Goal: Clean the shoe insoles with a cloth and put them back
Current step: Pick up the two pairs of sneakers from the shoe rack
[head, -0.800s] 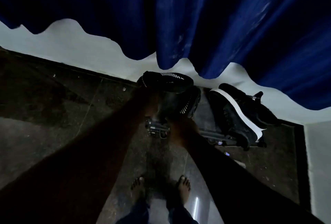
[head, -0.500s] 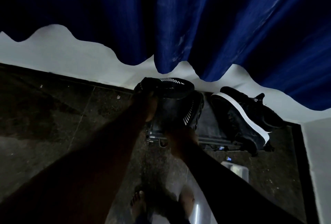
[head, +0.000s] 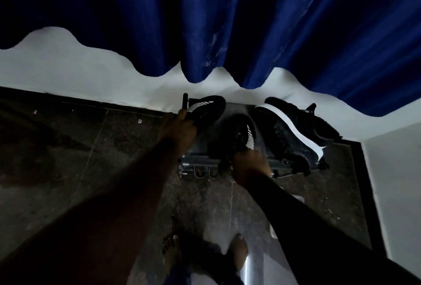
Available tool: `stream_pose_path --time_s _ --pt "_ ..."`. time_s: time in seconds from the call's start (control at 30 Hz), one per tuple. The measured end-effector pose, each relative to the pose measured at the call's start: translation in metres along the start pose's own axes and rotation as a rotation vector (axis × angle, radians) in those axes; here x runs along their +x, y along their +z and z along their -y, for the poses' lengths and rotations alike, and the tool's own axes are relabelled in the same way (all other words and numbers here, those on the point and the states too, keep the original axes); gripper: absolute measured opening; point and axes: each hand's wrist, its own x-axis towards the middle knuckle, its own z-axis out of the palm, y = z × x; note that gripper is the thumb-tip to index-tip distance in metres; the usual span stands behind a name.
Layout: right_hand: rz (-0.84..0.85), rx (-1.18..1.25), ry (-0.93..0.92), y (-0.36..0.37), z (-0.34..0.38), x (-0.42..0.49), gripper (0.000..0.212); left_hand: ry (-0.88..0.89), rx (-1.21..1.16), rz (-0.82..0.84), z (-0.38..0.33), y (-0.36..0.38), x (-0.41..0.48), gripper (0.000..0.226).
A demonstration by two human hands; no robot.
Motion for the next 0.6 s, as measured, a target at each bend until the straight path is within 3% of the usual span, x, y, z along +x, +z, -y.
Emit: stream_pose_path --time_s 0.07,0.23,0.4,0.6 --pt "-0.009 0.127 0.02 -0.003 -0.004 -0.015 0.042 0.009 -0.025 0.017 -0.018 -0.005 -0.019 0.033" --pt "-0.053 0.331 -0.046 0.007 -0.013 -0.052 0.046 -0.113 -0.278 0.056 -0.066 -0.018 -0.067 0.052" --pt "-0.083 0.311 -0.122 0.014 -0.044 -0.099 0.043 -0.195 -0.332 0.115 -0.115 -0.034 -0.123 0.045" --pt "-0.031 0.285 -0.206 0.037 -0.076 -0.156 0.039 -0.186 -0.333 0.068 -0.171 -0.057 -0.184 0.042"
